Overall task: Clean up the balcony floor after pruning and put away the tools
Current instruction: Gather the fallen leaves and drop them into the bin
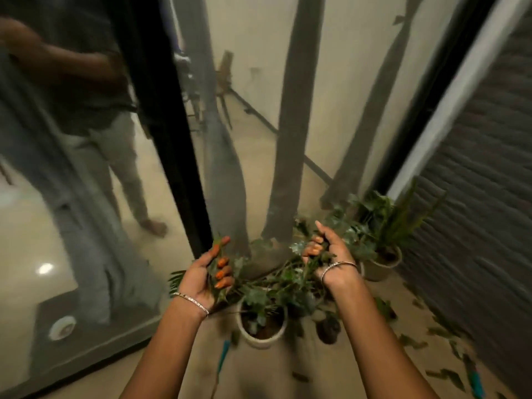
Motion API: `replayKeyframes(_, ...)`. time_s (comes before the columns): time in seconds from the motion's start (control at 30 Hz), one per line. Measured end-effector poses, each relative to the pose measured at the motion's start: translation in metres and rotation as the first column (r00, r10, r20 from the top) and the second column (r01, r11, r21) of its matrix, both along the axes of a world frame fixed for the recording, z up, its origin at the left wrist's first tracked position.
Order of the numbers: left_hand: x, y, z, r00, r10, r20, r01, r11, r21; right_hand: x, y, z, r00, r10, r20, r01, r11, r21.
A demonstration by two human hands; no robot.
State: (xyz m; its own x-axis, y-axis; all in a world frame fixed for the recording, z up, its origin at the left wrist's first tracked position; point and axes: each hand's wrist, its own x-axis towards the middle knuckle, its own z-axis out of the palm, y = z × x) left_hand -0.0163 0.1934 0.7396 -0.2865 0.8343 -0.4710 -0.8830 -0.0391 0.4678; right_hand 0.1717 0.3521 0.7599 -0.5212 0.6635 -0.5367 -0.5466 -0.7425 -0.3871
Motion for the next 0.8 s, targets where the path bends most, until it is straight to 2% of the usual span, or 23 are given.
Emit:
replayKeyframes(0.2,-0.088,-0.092,0.011,0.964,0.265,-0.034,-0.265,0.964,0.004,-0.144,-0.054,0.009,0.967,0.253,-0.012,-0.253,0.967,0.022)
replayKeyframes(0.37,-0.127,-0.178,0.014,0.871,0.488,-0.061,-0.489,0.872,-0.015,-0.251,-0.125,0.005,0.866,0.500,-0.006,-0.499,0.866,0.029)
replayKeyframes(0.53,-0.140,-0.261,0.006,0.725,0.688,-0.021,-0.688,0.725,-0.031,-0.323,-0.209,0.000,0.702,0.711,0.042,-0.712,0.701,0.026)
replayKeyframes(0.8,-0.134,-0.377,-0.014,0.385,0.920,0.072,-0.917,0.391,-0.085,-0.398,-0.336,-0.017,0.402,0.905,0.136,-0.913,0.408,-0.016)
